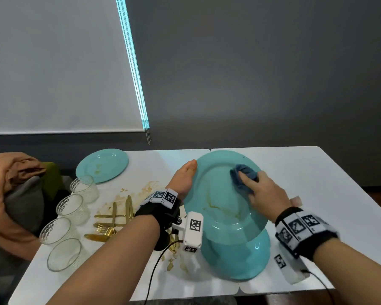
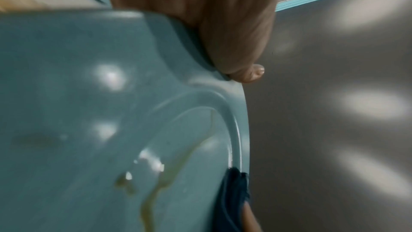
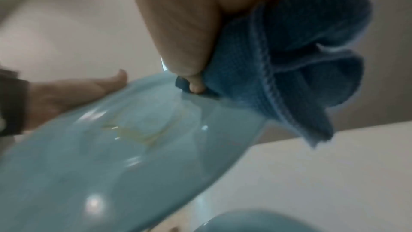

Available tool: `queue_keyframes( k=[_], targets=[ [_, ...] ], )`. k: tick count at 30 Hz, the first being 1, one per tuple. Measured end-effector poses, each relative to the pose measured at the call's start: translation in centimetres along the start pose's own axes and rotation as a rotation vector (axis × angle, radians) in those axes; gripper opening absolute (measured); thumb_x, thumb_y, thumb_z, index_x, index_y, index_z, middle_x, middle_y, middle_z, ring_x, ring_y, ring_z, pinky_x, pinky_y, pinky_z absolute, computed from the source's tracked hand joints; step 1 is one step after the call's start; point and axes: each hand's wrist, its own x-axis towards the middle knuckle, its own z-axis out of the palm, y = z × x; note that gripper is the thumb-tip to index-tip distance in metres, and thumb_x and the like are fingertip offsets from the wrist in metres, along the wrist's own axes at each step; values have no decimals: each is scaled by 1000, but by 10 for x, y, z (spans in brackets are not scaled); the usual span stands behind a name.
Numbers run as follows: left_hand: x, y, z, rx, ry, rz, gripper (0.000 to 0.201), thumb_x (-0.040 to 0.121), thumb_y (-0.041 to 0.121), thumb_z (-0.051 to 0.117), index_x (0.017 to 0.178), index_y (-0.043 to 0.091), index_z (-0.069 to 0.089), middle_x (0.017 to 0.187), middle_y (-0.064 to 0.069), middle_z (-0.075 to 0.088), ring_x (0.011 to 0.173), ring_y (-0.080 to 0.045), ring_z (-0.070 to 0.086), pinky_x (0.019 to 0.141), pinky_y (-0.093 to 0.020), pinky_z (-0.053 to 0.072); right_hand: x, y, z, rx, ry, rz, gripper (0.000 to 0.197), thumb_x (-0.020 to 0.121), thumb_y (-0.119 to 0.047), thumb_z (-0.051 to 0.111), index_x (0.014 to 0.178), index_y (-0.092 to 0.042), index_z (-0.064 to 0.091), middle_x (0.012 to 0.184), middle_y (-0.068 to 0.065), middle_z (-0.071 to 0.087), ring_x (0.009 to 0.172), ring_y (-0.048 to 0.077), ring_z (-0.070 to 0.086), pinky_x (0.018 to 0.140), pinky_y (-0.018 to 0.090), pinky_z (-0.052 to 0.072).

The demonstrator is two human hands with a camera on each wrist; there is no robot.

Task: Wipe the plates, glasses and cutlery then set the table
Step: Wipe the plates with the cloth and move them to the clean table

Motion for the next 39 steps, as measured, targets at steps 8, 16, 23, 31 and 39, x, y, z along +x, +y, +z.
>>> queue_keyframes(
  k=[8,16,23,31,39],
  targets=[
    [-5,0,-1,1,58,-43,62,90,60,40,130,14,52,129,-6,59,118,-26,56,104,-49,42,-8,21,-1,-85,-181,-222,49,92,-24,48,129,-56,43,111,-7,45,109,20,52,73,23,33],
    [0,3,-4,59,67,-22,69,85,65,38,133,16,51,134,-5,56,122,-23,53,107,-47,39,-28,-4,26,33,-209,-270,60,93,-29,45,143,-50,19,124,1,41,107,25,51,78,29,42],
    [-5,6,7,74,14,-23,45,98,47,34,122,16,56,121,-5,63,111,-23,60,101,-44,45,-1,9,10,107,15,-53,62,92,-20,50,145,-41,26,130,0,47,118,23,47,83,28,43],
    [-2,-2,-3,-60,69,-82,51,96,53,34,126,18,55,123,-7,62,112,-26,60,101,-49,46,-24,-1,28,-130,137,-228,67,94,-61,10,131,-22,50,108,-7,67,81,18,63,63,29,52],
    [-2,-2,10,-77,50,-77,37,99,47,33,106,25,61,117,-8,66,109,-27,62,100,-49,46,-13,-25,25,29,97,-119,55,87,-36,48,140,-23,39,113,15,58,82,37,56,63,41,53]
  ],
)
